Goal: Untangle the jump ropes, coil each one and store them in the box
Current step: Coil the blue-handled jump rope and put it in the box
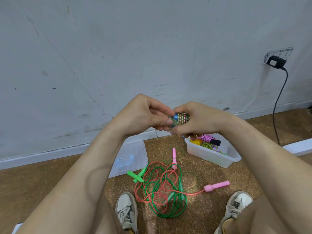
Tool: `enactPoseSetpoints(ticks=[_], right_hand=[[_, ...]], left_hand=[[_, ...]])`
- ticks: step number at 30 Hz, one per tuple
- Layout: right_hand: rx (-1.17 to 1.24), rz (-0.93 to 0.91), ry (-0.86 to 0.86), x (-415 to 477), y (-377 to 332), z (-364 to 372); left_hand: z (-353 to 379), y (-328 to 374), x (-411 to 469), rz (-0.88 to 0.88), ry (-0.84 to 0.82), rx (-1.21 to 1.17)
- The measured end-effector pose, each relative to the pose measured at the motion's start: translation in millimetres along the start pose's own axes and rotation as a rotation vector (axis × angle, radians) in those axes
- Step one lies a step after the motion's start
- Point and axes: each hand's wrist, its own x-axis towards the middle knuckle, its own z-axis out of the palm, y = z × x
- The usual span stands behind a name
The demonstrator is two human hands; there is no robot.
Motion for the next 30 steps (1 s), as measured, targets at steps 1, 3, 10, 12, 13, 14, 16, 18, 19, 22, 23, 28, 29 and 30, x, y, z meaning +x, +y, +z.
enactPoseSetpoints(ticks=[1, 3, 10, 12, 13, 14, 16, 18, 19, 22, 23, 28, 29, 30], right_hand=[[-0.015, -0.010, -0.011, 0, -1, 1], [-0.044, -0.005, -0.017, 1, -1, 3], [-0.117, 0.016, 0.062, 0, -4, 5], [-0.149, 0.011, 0.063, -1, -5, 8], [-0.164, 0.005, 0.063, 0, -5, 9], [-0.170, 0.002, 0.065, 0, -6, 10], [-0.125, 0.020, 0.064, 1, -6, 8], [-0.055, 0.046, 0.055, 1, -5, 5], [-0.037, 0.056, 0.053, 1, -4, 3], [-0.040, 0.076, 0.062, -1, -1, -3], [-0.041, 0.082, 0.066, -1, 0, -5], [-0.015, 0.094, 0.027, -3, 1, -9], [-0.030, 0.094, 0.023, -4, 1, -9], [-0.044, 0.093, 0.022, -4, 0, -10]], left_hand=[[2, 0, 0, 0.018, 0.043, 0.059], [5, -1, 1, 0.085, 0.148, 0.271], [5, -5, 5, 0.222, 0.259, 0.624], [10, -6, 6, 0.195, 0.261, 0.550], [13, -6, 7, 0.167, 0.271, 0.488], [15, -5, 7, 0.132, 0.282, 0.406], [15, -5, 8, 0.062, 0.293, 0.192], [13, -7, 8, 0.021, 0.266, -0.008], [11, -8, 7, 0.013, 0.239, -0.073], [6, -9, 6, 0.018, 0.165, -0.061], [5, -9, 6, 0.026, 0.161, 0.000], [2, -7, 5, 0.048, 0.191, 0.328], [2, -6, 4, 0.044, 0.192, 0.364], [2, -5, 4, 0.039, 0.188, 0.364]])
